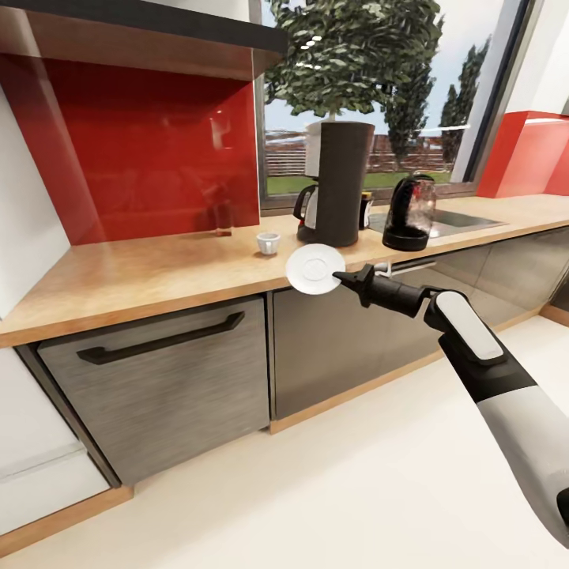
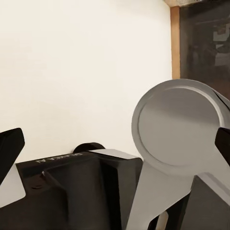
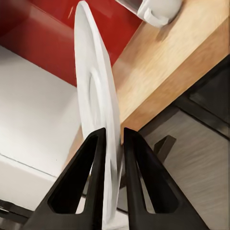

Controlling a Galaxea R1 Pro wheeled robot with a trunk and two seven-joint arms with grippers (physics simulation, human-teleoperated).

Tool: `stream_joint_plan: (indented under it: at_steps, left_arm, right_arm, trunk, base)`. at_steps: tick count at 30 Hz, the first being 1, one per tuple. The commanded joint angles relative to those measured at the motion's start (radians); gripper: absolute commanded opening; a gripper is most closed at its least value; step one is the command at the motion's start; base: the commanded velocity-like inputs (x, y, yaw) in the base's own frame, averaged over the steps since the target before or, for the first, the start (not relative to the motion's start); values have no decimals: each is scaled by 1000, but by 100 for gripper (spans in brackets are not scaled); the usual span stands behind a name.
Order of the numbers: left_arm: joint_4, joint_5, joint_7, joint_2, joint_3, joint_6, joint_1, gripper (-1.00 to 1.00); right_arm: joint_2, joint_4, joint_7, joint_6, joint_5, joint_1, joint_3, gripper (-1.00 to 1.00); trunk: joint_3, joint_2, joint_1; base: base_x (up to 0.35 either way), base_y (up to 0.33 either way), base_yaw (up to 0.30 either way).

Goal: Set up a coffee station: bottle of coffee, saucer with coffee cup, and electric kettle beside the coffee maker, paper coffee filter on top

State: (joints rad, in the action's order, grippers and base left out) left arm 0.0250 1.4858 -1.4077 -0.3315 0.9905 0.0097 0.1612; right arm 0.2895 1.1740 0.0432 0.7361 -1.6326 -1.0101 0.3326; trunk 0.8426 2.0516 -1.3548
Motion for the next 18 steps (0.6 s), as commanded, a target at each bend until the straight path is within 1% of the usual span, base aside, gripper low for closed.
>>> stream_joint_plan:
  at_steps: [1, 8, 11, 13, 16, 18]
  left_arm:
    - [1, 8, -2, 0, 8, 1, 0, 100]
    - [1, 8, -1, 0, 8, 1, 0, 100]
    - [1, 8, -1, 0, 8, 1, 0, 100]
    - [1, 8, -1, 0, 8, 1, 0, 100]
    - [1, 8, -1, 0, 8, 1, 0, 100]
    - [1, 8, -1, 0, 8, 1, 0, 100]
  right_arm:
    - [1, 0, 5, 0, -9, -1, 2, -100]
    - [-2, -1, 15, -1, -9, -1, 0, -100]
    - [-15, -1, 60, -2, -12, -2, -3, -100]
    - [-47, -1, 131, -18, -14, -5, -31, -100]
    - [-65, -1, 169, -26, -15, -6, -44, -100]
    - [-71, -1, 197, -30, -15, -7, -55, -100]
  trunk:
    - [1, 0, 0]
    - [1, 0, 0]
    - [1, 0, 0]
    - [1, 0, 0]
    - [1, 0, 0]
    - [1, 0, 0]
  base:
    - [20, 0, 0]
    - [5, 0, 0]
    - [1, 0, 0]
    - [0, 0, 0]
    - [0, 0, 0]
    - [0, 0, 0]
